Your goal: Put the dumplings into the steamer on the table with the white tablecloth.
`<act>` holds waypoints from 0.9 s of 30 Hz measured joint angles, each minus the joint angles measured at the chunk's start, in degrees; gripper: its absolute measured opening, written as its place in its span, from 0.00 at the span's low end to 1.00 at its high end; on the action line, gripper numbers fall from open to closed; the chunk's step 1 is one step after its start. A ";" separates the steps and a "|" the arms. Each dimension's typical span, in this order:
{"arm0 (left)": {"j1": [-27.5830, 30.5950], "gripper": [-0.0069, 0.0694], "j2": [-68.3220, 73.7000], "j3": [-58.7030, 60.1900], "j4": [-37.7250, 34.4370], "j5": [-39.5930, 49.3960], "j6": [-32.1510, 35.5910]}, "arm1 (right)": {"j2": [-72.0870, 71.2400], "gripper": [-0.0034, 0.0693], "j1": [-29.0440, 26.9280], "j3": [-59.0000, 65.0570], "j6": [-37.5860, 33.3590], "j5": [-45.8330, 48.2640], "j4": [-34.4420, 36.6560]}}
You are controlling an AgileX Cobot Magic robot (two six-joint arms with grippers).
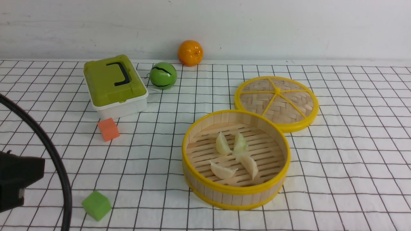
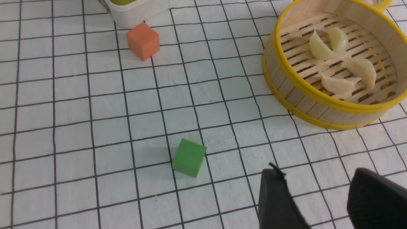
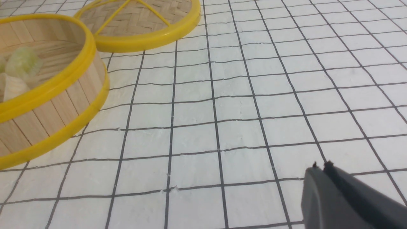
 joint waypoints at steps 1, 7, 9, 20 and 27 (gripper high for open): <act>0.00 0.50 0.00 0.00 0.00 0.00 0.00 | 0.00 0.04 0.00 0.00 0.00 0.00 0.00; 0.00 0.50 0.00 0.00 0.00 0.00 0.00 | 0.00 0.04 0.00 0.00 0.00 0.00 0.05; 0.00 0.50 0.00 0.00 0.00 0.00 0.00 | 0.00 0.04 0.00 0.00 0.00 0.00 0.05; 2.12 0.46 -4.11 6.70 1.99 -7.41 0.00 | 0.00 0.06 0.00 0.00 0.00 0.00 0.05; 17.44 0.34 -16.93 22.36 -0.20 -29.96 3.73 | 0.00 0.07 0.00 0.00 0.00 0.00 0.05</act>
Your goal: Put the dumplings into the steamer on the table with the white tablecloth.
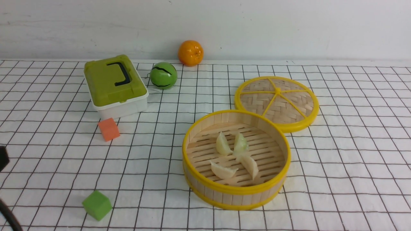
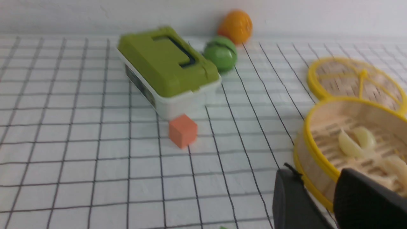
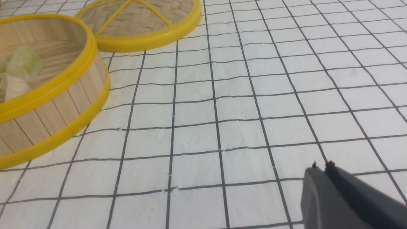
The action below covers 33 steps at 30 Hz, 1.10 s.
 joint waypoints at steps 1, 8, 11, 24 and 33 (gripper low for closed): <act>4.74 0.31 -4.09 4.36 -3.89 -4.41 0.63 | 0.00 0.07 0.00 0.00 0.00 0.00 0.00; 12.46 0.15 -15.58 18.16 -8.75 -14.25 -0.10 | 0.00 0.09 0.00 0.00 0.00 0.00 0.00; 15.90 0.07 -20.02 23.66 -9.43 -16.64 -1.92 | 0.00 0.09 0.00 0.00 0.00 0.00 0.00; 19.21 0.07 -23.24 29.13 -12.13 -6.80 4.37 | 0.00 0.12 0.00 0.00 0.00 0.00 0.00; 19.21 0.07 -23.24 29.13 -14.13 -2.90 11.35 | 0.00 0.14 0.00 0.00 0.00 0.00 0.00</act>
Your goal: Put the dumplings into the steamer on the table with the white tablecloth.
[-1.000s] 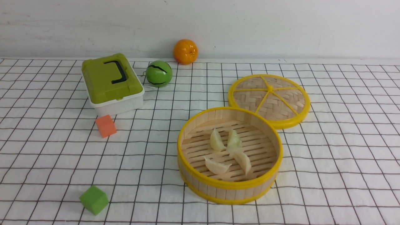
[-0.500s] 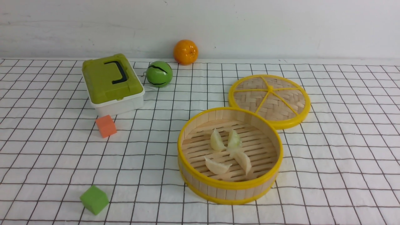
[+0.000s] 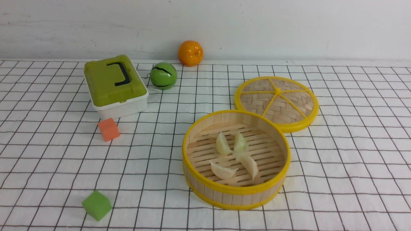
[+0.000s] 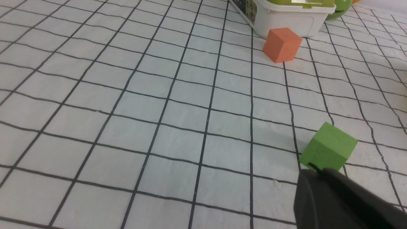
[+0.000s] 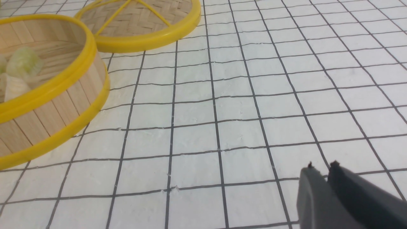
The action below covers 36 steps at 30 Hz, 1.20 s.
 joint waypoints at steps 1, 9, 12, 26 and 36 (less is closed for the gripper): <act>0.00 0.07 0.00 0.00 0.00 0.00 0.14 | 0.00 0.14 0.00 0.00 0.00 0.00 0.00; 0.00 0.07 0.00 0.00 -0.62 0.11 0.40 | 0.00 0.15 0.00 0.00 0.00 0.00 0.00; 0.00 0.07 0.00 0.00 -0.63 0.11 0.51 | 0.00 0.16 0.00 0.00 0.00 0.00 0.00; 0.00 0.07 0.00 0.00 -0.63 0.11 0.60 | 0.00 0.19 0.00 0.00 0.00 0.00 0.00; 0.00 0.07 0.00 0.00 -0.68 0.11 0.60 | 0.00 0.21 0.00 0.00 0.00 0.00 0.00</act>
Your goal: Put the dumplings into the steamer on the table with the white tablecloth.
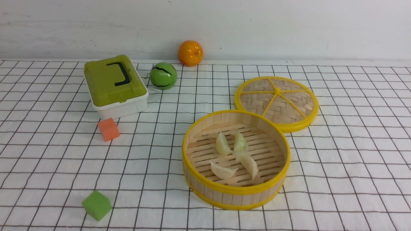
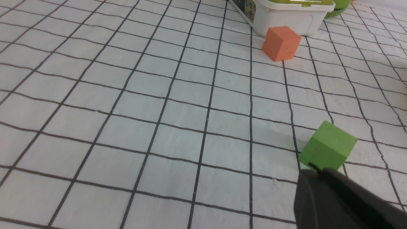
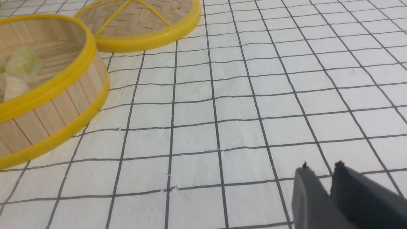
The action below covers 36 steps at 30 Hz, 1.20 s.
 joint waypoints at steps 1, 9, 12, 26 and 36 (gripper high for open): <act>0.00 0.07 0.00 0.00 0.00 0.00 0.00 | 0.00 0.21 0.00 0.00 0.00 0.00 0.00; 0.00 0.07 0.00 0.00 0.00 0.00 0.00 | 0.00 0.22 0.00 0.00 0.00 0.00 0.00; 0.00 0.07 0.00 0.00 0.00 0.00 0.00 | 0.00 0.23 0.00 0.00 0.00 0.00 0.00; 0.00 0.08 0.00 0.00 0.00 0.00 0.00 | 0.00 0.25 0.00 0.00 0.00 0.00 0.00; 0.00 0.09 0.00 0.00 0.00 0.00 0.00 | 0.00 0.27 0.00 0.00 0.00 0.00 0.00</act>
